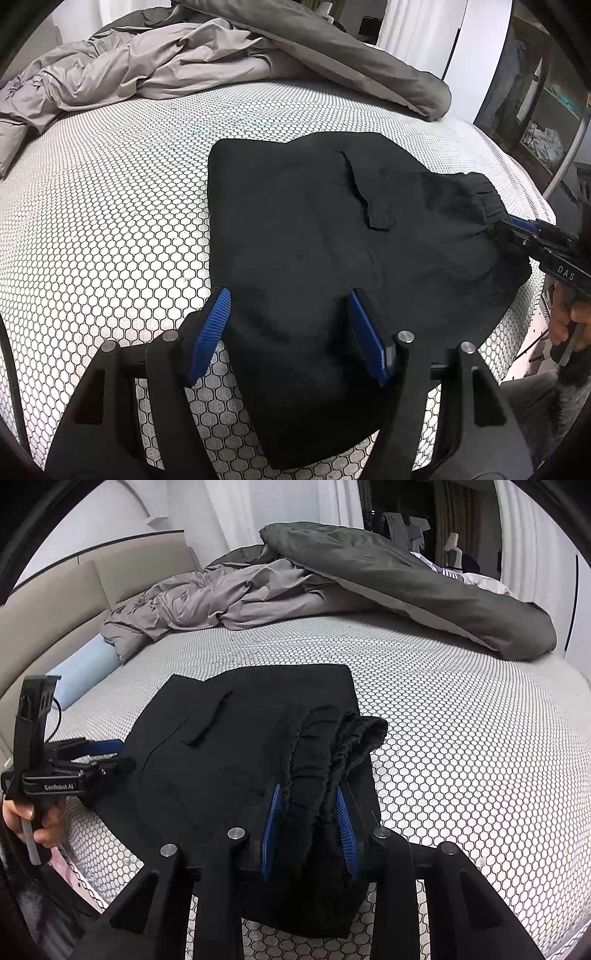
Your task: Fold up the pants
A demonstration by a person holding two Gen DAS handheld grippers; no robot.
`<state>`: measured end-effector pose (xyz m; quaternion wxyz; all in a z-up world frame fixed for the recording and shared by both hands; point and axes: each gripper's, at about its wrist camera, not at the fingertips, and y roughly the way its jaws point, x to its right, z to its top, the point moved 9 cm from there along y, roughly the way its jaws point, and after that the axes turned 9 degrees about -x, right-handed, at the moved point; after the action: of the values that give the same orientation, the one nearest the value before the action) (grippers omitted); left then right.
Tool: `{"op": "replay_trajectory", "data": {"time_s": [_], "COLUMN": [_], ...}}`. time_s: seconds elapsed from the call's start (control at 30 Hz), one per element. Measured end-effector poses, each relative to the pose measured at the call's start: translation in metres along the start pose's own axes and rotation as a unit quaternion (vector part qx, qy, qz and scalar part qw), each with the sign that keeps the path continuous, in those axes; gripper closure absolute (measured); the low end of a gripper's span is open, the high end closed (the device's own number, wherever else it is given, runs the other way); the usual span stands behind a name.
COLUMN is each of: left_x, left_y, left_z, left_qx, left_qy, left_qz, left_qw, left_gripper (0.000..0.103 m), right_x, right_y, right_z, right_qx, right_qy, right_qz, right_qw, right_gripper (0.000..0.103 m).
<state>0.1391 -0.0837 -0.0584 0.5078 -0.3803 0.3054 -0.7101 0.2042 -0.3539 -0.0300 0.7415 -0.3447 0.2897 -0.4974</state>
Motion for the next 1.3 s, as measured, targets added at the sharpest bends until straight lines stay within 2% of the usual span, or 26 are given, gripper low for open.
{"op": "replay_trajectory", "data": {"time_s": [0.13,0.27,0.37,0.43,0.5,0.57,0.8,0.83,0.97,1.0,1.03,1.1,1.13,1.17,1.23,1.27,1.3], "left_x": [0.003,0.002,0.002,0.002,0.001,0.0,-0.003,-0.003,-0.004,-0.005,-0.005,-0.006,-0.009,-0.009,-0.015,-0.017,-0.02], "left_y": [0.0,-0.001,-0.001,-0.001,-0.001,-0.001,-0.001,-0.001,0.0,0.001,0.003,0.005,0.005,0.006,0.005,0.004,0.003], "left_z": [-0.001,-0.001,-0.001,-0.003,-0.003,-0.004,-0.006,-0.006,-0.008,-0.009,-0.01,-0.008,-0.006,-0.004,-0.002,-0.001,0.0], "left_qx": [0.001,0.002,0.002,-0.001,-0.002,-0.003,-0.012,-0.014,-0.021,-0.024,-0.027,-0.025,-0.023,-0.021,-0.02,-0.018,-0.014], "left_qy": [0.001,0.0,0.002,0.004,0.007,0.008,-0.001,-0.002,-0.01,-0.013,-0.014,-0.017,-0.022,-0.028,-0.036,-0.04,-0.048], "left_qz": [0.004,0.003,0.0,-0.001,0.001,-0.001,-0.021,-0.029,-0.055,-0.059,-0.06,-0.064,-0.067,-0.067,-0.062,-0.064,-0.07], "left_qw": [1.0,1.0,1.0,1.0,1.0,1.0,0.9997,0.9995,0.9982,0.9979,0.9977,0.9975,0.9973,0.9972,0.9972,0.997,0.9963], "left_gripper": [0.041,0.041,0.041,0.04,0.04,0.04,0.038,0.036,0.031,0.031,0.031,0.031,0.033,0.039,0.049,0.054,0.056], "right_x": [0.0,-0.01,-0.005,0.017,0.023,0.017,0.011,0.011,0.011,0.014,0.017,0.024,0.028,0.031,0.031,0.03,0.03], "right_y": [0.0,-0.011,-0.006,0.01,0.019,0.01,0.008,0.008,0.007,0.01,0.013,0.024,0.03,0.035,0.039,0.039,0.038], "right_z": [0.001,0.001,-0.003,-0.007,-0.013,-0.01,-0.012,-0.012,-0.011,-0.012,-0.014,-0.018,-0.02,-0.021,-0.02,-0.019,-0.019], "right_qx": [0.0,0.006,-0.007,-0.031,-0.05,-0.034,-0.035,-0.037,-0.041,-0.046,-0.052,-0.071,-0.075,-0.08,-0.077,-0.074,-0.07], "right_qy": [0.003,-0.019,-0.025,-0.004,0.014,0.003,-0.013,-0.014,-0.01,-0.006,0.004,0.044,0.073,0.097,0.13,0.138,0.142], "right_qz": [-0.003,0.006,-0.017,-0.054,-0.047,-0.045,-0.042,-0.042,-0.022,-0.016,-0.004,0.049,0.083,0.112,0.16,0.17,0.176], "right_qw": [1.0,1.0,1.0,0.998,0.998,0.998,0.998,0.998,0.999,0.999,0.999,0.995,0.991,0.986,0.975,0.973,0.972], "right_gripper": [0.087,0.09,0.09,0.084,0.082,0.077,0.064,0.06,0.049,0.04,0.035,0.035,0.037,0.04,0.056,0.059,0.069]}}
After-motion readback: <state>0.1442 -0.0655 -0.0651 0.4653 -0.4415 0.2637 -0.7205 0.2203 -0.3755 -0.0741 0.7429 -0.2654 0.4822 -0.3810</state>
